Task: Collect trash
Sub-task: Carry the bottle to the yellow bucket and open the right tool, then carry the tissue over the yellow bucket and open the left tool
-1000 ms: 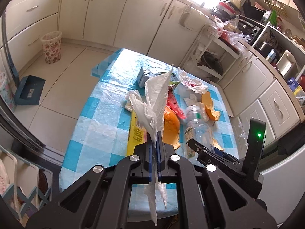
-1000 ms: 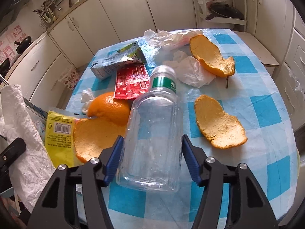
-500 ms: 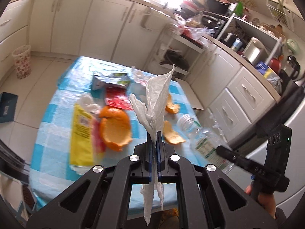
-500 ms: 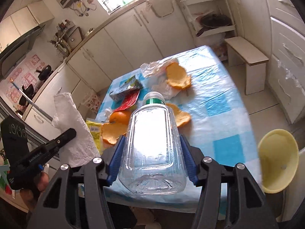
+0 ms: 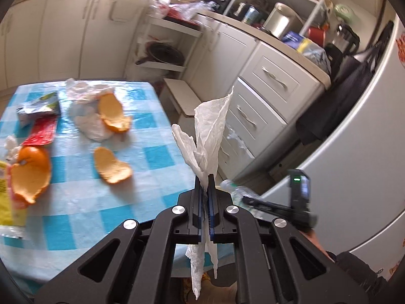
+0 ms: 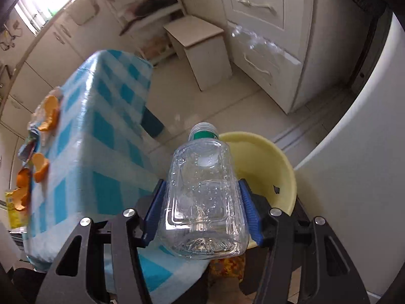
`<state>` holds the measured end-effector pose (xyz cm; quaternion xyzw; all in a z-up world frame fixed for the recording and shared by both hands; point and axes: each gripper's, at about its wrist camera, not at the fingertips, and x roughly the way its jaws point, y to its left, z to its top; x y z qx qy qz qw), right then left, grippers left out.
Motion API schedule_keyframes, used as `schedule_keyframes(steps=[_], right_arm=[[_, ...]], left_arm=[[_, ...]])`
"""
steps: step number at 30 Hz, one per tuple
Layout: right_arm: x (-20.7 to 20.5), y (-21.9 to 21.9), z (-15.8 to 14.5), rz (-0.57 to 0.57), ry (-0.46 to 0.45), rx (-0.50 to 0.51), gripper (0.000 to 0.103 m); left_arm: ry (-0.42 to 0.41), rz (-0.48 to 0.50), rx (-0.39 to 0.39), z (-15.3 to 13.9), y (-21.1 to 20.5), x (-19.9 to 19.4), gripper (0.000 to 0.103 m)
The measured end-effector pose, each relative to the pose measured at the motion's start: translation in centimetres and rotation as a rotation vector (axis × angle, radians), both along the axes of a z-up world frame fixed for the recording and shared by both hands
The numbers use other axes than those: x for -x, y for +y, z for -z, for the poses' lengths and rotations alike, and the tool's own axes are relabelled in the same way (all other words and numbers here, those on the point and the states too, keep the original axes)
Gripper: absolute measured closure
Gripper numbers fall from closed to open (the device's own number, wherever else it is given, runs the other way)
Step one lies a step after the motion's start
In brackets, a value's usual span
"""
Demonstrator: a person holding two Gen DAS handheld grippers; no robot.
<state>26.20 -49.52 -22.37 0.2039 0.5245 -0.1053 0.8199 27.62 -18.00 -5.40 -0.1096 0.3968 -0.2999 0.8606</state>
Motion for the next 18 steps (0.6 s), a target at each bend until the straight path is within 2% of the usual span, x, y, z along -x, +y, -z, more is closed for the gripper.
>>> schedule_keyframes(steps=[3, 6, 10, 15, 18], right_arm=[[-0.9, -1.1, 2.5, -0.006, 0.082, -0.017, 0.044], [-1.5, -1.6, 0.9, 0.013, 0.031, -0.030, 0.034], [-0.9, -2.9, -4.8, 0.054, -0.169, -0.070, 0.028], [1.5, -3.9, -12.4, 0.091, -0.437, -0.023, 0.018], [2.1, -4.2, -14.0, 0.112, -0.520, -0.018, 0.017]], left_arm=[[0.014, 0.035, -0.021, 0.8, -3.6, 0.1, 0.099], [0.049, 0.065, -0.051, 2.5, -7.3, -0.1, 0.099], [0.111, 0.094, -0.090, 5.5, -11.2, -0.4, 0.099], [0.172, 0.107, -0.110, 8.9, -15.9, -1.7, 0.099], [0.206, 0.109, -0.108, 10.7, -19.2, -2.8, 0.099]])
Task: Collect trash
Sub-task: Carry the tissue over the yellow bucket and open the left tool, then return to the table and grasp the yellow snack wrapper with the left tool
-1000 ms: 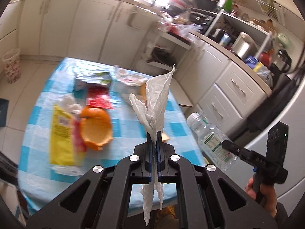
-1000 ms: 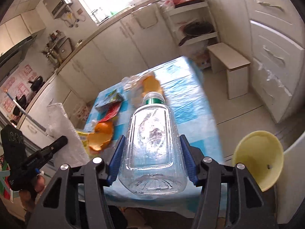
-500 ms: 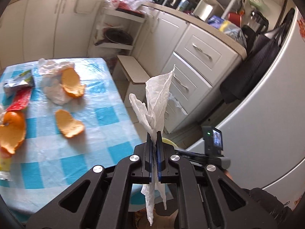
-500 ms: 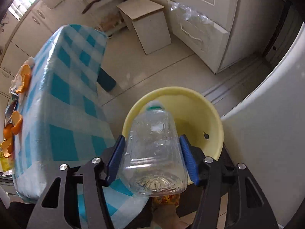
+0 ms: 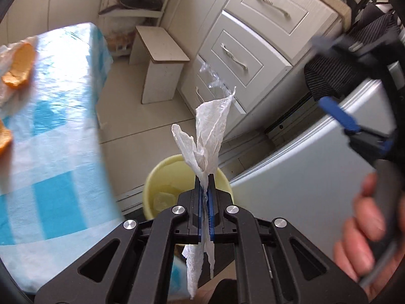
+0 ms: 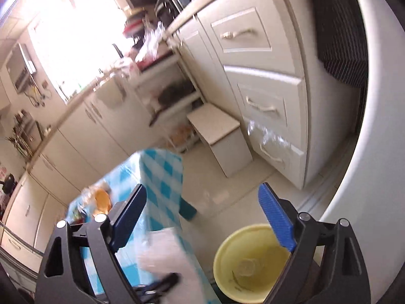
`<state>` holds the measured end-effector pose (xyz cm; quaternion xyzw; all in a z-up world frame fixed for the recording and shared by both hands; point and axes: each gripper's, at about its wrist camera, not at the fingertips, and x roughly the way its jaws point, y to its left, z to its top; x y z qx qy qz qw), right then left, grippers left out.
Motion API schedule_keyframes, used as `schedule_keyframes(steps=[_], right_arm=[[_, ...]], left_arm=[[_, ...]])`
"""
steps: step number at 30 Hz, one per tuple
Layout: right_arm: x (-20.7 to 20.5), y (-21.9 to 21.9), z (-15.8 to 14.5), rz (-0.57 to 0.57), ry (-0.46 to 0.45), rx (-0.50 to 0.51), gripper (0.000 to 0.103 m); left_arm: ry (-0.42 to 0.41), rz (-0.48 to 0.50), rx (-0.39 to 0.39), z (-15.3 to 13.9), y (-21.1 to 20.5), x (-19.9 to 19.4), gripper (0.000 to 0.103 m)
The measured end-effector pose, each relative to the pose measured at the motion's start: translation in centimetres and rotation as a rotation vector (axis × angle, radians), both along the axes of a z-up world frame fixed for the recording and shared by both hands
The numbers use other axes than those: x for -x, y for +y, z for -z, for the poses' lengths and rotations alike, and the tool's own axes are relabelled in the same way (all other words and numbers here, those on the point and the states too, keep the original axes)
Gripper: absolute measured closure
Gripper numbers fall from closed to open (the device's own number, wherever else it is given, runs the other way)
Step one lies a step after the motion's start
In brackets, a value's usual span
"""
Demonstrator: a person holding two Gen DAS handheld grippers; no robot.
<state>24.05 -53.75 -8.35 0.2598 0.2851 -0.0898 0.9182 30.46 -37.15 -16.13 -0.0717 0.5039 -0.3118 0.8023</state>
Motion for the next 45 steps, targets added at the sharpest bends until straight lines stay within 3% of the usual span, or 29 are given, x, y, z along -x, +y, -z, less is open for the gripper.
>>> schedule_keyframes(steps=[3, 5, 6, 7, 12, 19, 24, 28, 30, 33, 37, 41, 45], right_arm=[[-0.1, 0.2, -0.5, -0.015, -0.015, 0.007, 0.017], [-0.6, 0.3, -0.4, -0.030, -0.018, 0.001, 0.017], [-0.9, 0.4, -0.3, -0.038, -0.017, -0.002, 0.017], [-0.8, 0.5, -0.6, -0.041, -0.020, -0.004, 0.017], [-0.6, 1.7, -1.6, -0.060, -0.061, -0.005, 0.017], [-2.0, 5.4, -1.5, -0.125, -0.065, -0.005, 0.017], [-4.6, 11.8, -0.1, -0.312, 0.017, 0.021, 0.017], [-7.2, 18.0, 2.4, -0.473, 0.134, 0.025, 0.017], [-8.0, 20.5, 3.5, -0.518, 0.177, 0.038, 0.017], [-9.0, 23.1, 4.5, -0.549, 0.215, 0.045, 0.017], [-9.7, 24.8, 5.8, -0.555, 0.250, 0.054, 0.017], [-10.6, 25.9, 6.7, -0.557, 0.282, 0.078, 0.017], [-11.5, 27.2, 7.2, -0.565, 0.294, 0.090, 0.017]], left_arm=[[0.038, 0.015, -0.025, 2.1, -3.2, -0.8, 0.095], [0.066, 0.032, -0.062, 3.2, -4.7, -1.1, 0.069], [0.066, 0.024, -0.090, 3.3, -5.1, -1.1, 0.046], [0.053, 0.018, -0.103, 3.2, -5.2, -1.0, 0.039], [-0.018, -0.002, -0.097, 0.5, -2.4, -0.7, 0.033], [-0.121, -0.149, -0.144, -4.6, 9.1, -0.3, 0.026], [-0.186, -0.386, -0.271, -7.3, 21.6, 0.3, 0.024], [-0.158, -0.675, -0.365, -8.3, 33.4, -0.1, 0.024], [-0.108, -0.793, -0.370, -8.0, 38.3, -0.3, 0.024], [-0.058, -0.879, -0.336, -7.1, 43.8, -0.2, 0.024], [0.027, -0.841, -0.277, -4.6, 46.3, -1.0, 0.022], [0.084, -0.802, -0.280, -2.7, 45.2, -2.0, 0.022], [0.086, -0.777, -0.308, -2.1, 44.0, -3.2, 0.022]])
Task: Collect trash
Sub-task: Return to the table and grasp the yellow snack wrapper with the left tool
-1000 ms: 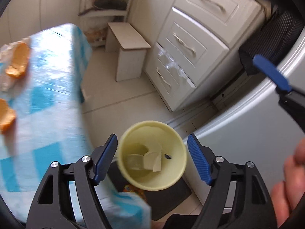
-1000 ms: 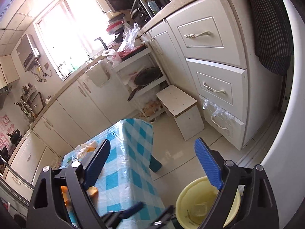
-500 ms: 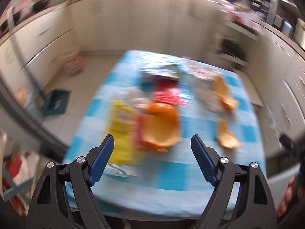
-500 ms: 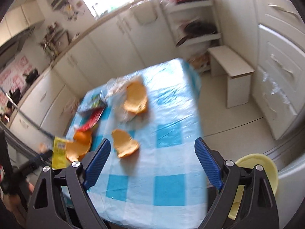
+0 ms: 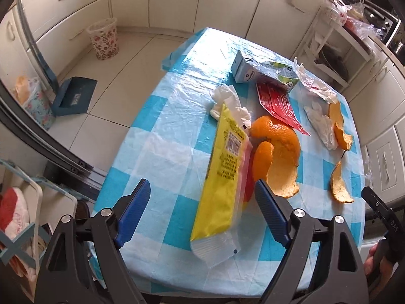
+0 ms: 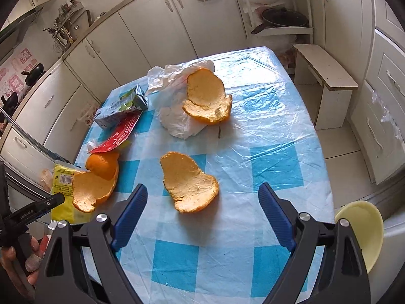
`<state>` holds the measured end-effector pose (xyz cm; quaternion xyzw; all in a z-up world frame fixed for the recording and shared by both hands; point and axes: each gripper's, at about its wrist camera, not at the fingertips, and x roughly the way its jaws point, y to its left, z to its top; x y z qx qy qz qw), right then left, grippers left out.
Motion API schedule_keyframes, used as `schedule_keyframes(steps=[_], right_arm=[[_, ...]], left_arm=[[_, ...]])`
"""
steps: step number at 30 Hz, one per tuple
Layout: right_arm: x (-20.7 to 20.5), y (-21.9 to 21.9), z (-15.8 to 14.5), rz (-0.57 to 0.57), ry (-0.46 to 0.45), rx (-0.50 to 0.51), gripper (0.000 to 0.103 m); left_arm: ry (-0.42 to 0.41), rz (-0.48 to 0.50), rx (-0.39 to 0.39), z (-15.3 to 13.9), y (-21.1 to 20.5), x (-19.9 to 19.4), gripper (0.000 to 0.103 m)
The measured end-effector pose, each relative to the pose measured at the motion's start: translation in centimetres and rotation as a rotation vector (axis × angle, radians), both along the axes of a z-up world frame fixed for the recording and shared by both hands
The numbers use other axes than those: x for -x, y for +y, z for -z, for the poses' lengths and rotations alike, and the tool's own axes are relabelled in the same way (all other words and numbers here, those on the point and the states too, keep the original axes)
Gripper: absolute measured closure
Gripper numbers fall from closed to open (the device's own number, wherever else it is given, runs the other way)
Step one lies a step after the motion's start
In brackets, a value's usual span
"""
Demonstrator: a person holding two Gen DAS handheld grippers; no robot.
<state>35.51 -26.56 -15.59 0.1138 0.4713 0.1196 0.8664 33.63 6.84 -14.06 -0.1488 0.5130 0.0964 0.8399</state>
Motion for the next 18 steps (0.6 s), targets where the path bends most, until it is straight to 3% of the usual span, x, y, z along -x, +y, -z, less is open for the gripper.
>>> schedule_keyframes(steps=[2, 4, 6, 10, 15, 18], right_arm=[[-0.4, 0.6, 0.1, -0.008, 0.001, 0.002, 0.017], [-0.6, 1.3, 0.1, -0.019, -0.002, 0.008, 0.017], [-0.9, 2.0, 0.2, -0.033, -0.007, 0.026, 0.017], [-1.5, 2.6, 0.9, -0.046, -0.001, 0.071, 0.017], [-2.7, 2.7, 2.3, -0.043, 0.035, 0.085, 0.017], [-3.1, 2.9, 2.8, -0.050, 0.050, 0.099, 0.017]], left_arm=[[0.001, 0.008, -0.012, 0.2, -0.3, -0.2, 0.030], [0.017, 0.023, -0.007, 0.5, -0.4, -0.3, 0.064], [0.026, 0.029, 0.026, 0.7, 0.1, -0.2, 0.087], [-0.038, 0.016, 0.035, -0.8, 0.6, 0.7, 0.100], [-0.228, -0.002, 0.010, -4.5, 0.7, 2.2, 0.101], [-0.325, 0.004, 0.045, -6.0, 0.8, 2.8, 0.101]])
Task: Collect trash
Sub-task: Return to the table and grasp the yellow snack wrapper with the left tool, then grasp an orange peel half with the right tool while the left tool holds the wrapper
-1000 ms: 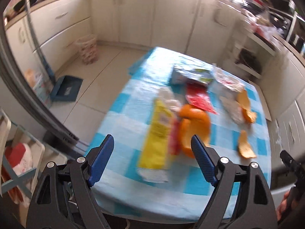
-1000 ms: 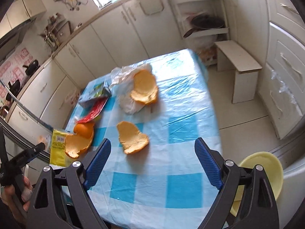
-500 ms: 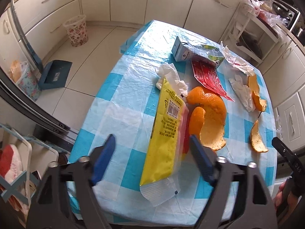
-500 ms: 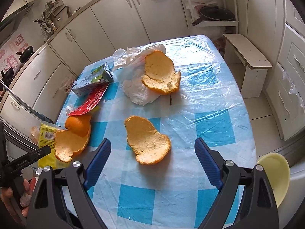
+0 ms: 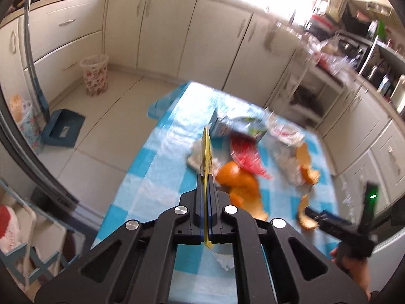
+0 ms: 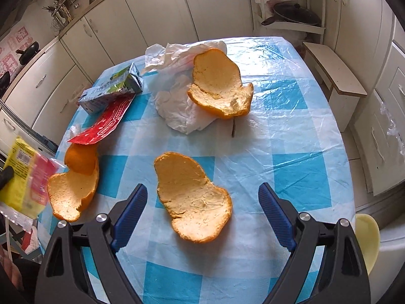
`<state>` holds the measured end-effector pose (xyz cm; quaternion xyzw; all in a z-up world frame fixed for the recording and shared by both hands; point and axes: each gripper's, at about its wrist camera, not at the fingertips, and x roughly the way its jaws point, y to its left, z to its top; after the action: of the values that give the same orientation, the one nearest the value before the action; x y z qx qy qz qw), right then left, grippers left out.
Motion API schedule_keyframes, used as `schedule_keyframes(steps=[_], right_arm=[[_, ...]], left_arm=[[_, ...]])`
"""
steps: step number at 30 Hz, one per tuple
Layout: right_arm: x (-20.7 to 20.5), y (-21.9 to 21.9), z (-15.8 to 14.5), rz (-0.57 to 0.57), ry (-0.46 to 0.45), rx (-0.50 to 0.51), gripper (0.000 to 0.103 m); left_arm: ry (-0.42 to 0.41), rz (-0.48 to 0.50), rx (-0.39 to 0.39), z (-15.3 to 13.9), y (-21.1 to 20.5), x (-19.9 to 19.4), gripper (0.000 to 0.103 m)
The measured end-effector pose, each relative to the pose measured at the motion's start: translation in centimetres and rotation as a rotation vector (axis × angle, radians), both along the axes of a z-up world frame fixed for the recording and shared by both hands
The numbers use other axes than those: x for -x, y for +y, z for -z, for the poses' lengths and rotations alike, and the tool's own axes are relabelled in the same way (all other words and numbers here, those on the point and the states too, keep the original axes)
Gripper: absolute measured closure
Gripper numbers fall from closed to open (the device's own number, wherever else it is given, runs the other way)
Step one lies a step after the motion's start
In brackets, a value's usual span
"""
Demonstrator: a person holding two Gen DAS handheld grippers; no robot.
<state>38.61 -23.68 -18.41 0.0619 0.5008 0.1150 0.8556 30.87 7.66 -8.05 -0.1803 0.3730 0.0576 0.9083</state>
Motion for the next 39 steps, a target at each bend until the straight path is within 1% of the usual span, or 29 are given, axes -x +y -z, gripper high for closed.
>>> schedule_keyframes(steps=[3, 8, 9, 10, 11, 12, 13, 14, 15, 16, 17, 18, 19, 23, 24, 26, 28, 29, 32, 34, 37, 39], right_arm=[[-0.5, 0.4, 0.6, -0.014, 0.008, 0.016, 0.017], [-0.9, 1.2, 0.9, -0.033, -0.017, 0.077, 0.017], [-0.9, 1.4, 0.9, -0.044, -0.020, 0.087, 0.018], [-0.7, 2.0, 0.9, -0.068, -0.030, 0.108, 0.029], [-0.5, 2.4, 0.8, -0.086, -0.040, 0.130, 0.049], [-0.3, 3.0, 0.7, -0.110, -0.052, 0.154, 0.052], [0.0, 3.2, 0.5, -0.130, -0.054, 0.141, 0.056], [0.2, 3.2, 0.4, -0.142, -0.056, 0.118, 0.065], [0.3, 3.1, 0.1, -0.145, -0.059, 0.109, 0.067], [0.5, 3.0, -0.1, -0.151, -0.061, 0.097, 0.072], [0.5, 2.8, -0.2, -0.153, -0.057, 0.076, 0.084], [0.6, 2.6, -0.3, -0.160, -0.052, 0.041, 0.100], [0.7, 2.3, -0.3, -0.152, -0.041, 0.029, 0.099], [1.2, 2.2, -0.5, -0.158, -0.051, 0.040, 0.099], [1.3, 2.1, -0.6, -0.158, -0.051, 0.038, 0.099], [1.4, 2.0, -0.8, -0.155, -0.057, 0.026, 0.099], [1.3, 1.9, -1.1, -0.151, -0.062, 0.014, 0.099], [1.4, 1.9, -1.3, -0.152, -0.070, 0.007, 0.099], [2.0, 1.7, -2.3, -0.159, -0.094, -0.005, 0.099], [2.3, 1.8, -2.7, -0.167, -0.108, -0.006, 0.099], [2.9, 2.2, -3.0, -0.185, -0.123, 0.006, 0.099], [3.3, 2.5, -3.1, -0.196, -0.133, 0.028, 0.099]], left_arm=[[-0.051, 0.004, 0.031, -0.8, 0.2, 0.1, 0.101], [-0.075, 0.023, 0.072, -1.0, 0.2, -0.2, 0.101], [-0.079, 0.025, 0.075, -1.1, 0.1, -0.2, 0.101], [-0.085, 0.029, 0.079, -1.2, 0.1, -0.2, 0.101], [-0.090, 0.032, 0.079, -1.2, 0.0, -0.1, 0.101], [-0.100, 0.037, 0.079, -1.3, -0.1, 0.0, 0.101], [-0.109, 0.041, 0.079, -1.5, -0.2, 0.1, 0.101], [-0.124, 0.049, 0.082, -1.7, -0.3, 0.3, 0.101], [-0.136, 0.056, 0.083, -1.9, -0.4, 0.5, 0.101], [-0.148, 0.064, 0.084, -2.0, -0.5, 0.7, 0.101], [-0.158, 0.075, 0.085, -2.2, -0.6, 0.8, 0.101], [-0.165, 0.084, 0.084, -2.3, -0.8, 1.0, 0.101], [-0.168, 0.091, 0.086, -2.4, -0.9, 1.0, 0.101], [-0.157, 0.103, 0.079, -2.3, -1.4, 0.9, 0.101], [-0.147, 0.101, 0.072, -2.2, -1.5, 0.8, 0.101], [-0.115, 0.085, 0.034, -1.8, -1.8, 0.5, 0.101], [-0.091, 0.084, 0.038, -1.4, -1.7, 0.3, 0.101], [-0.081, 0.075, 0.025, -1.3, -1.7, 0.3, 0.101], [-0.078, 0.073, 0.039, -1.2, -1.3, 0.4, 0.101], [-0.061, 0.071, 0.019, -1.1, -1.5, 0.2, 0.101], [0.042, 0.106, -0.012, 0.5, -2.3, -0.9, 0.100], [0.148, 0.123, -0.052, 2.2, -3.0, -1.8, 0.100]])
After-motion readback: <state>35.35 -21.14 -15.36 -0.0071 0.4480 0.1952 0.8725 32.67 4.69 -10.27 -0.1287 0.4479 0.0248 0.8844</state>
